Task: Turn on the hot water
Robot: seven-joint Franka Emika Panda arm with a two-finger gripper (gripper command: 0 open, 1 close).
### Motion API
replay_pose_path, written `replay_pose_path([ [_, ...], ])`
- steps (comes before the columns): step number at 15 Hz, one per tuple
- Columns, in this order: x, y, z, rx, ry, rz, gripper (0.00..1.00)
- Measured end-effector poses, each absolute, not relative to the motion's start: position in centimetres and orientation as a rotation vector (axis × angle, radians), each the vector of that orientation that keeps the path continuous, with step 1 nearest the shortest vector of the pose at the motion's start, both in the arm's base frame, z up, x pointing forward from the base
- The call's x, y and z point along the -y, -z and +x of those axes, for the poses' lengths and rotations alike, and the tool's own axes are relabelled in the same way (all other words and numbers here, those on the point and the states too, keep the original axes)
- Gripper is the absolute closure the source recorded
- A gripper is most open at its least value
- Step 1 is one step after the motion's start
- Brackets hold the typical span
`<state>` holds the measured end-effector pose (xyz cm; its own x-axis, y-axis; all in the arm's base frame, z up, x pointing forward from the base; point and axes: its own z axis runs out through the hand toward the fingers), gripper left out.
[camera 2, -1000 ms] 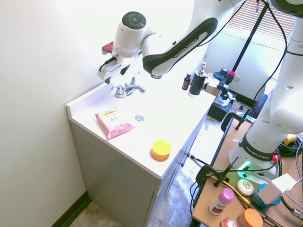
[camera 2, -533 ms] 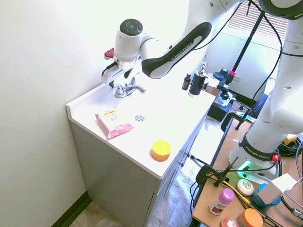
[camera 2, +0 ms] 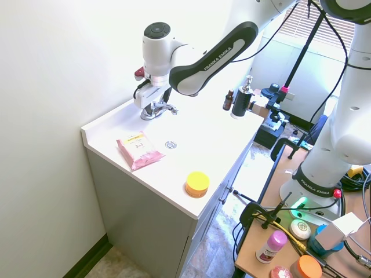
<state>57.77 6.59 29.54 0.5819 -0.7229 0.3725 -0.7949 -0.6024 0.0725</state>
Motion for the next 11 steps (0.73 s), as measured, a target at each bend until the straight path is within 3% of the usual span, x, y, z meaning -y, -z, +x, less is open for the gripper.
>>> replay_pose_path([
  [6,-5.6,-30.7,57.2,1.269,-0.422,2.557,0.00],
  [11,-5.3,-33.7,53.6,1.341,-0.288,2.648,0.00],
])
